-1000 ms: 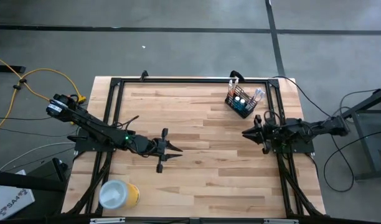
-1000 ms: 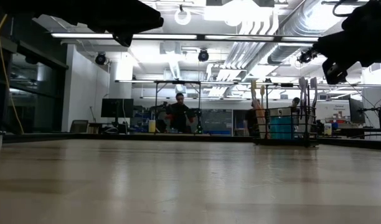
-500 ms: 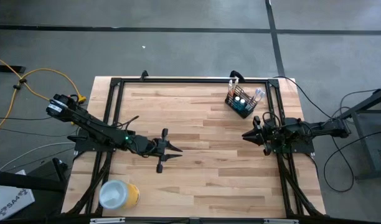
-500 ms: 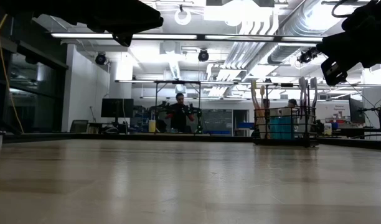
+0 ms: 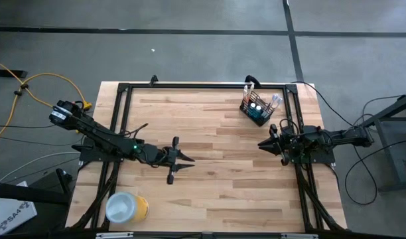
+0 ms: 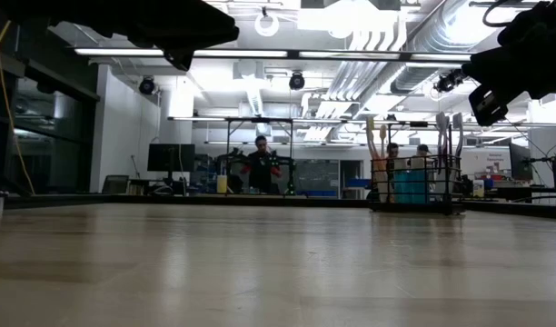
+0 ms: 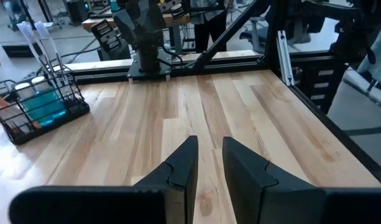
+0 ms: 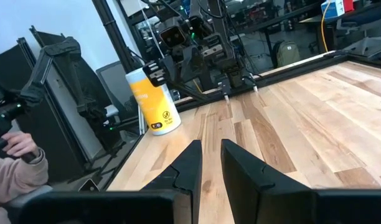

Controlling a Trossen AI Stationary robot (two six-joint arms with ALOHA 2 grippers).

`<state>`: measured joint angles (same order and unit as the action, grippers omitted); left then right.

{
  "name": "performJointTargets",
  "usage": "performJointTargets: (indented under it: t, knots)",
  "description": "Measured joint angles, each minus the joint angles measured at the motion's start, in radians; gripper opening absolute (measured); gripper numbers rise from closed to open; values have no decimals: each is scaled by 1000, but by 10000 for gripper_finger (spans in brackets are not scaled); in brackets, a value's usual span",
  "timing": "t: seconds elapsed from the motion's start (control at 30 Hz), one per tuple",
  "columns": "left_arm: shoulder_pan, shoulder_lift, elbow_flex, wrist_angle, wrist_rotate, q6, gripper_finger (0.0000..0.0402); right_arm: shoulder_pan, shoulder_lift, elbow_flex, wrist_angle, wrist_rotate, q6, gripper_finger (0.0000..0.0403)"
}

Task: Pick & Place toothbrushing station
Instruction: Return to Home Position

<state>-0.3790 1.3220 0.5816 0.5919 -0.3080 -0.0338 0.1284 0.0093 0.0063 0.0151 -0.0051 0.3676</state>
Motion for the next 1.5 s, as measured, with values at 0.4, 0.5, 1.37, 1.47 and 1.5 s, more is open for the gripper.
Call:
performJointTargets:
  t: [0.4,0.5,1.37,1.47,1.5]
  knots:
    - [259,-12,-2,-55,533,16,69,0,0,0,1,1,-2,52]
    - [319,-12,-13,-59,626,40,69,0,0,0,1,2,-2,52]
    - [402,-594,-426,-181,510,56,69,0,1,-1,2,2,-2,52]
    - [402,-630,-458,-175,515,63,69,0,1,-1,3,2,-2,52]
    - [402,-640,-472,-175,515,63,69,0,1,-1,3,2,-2,52]
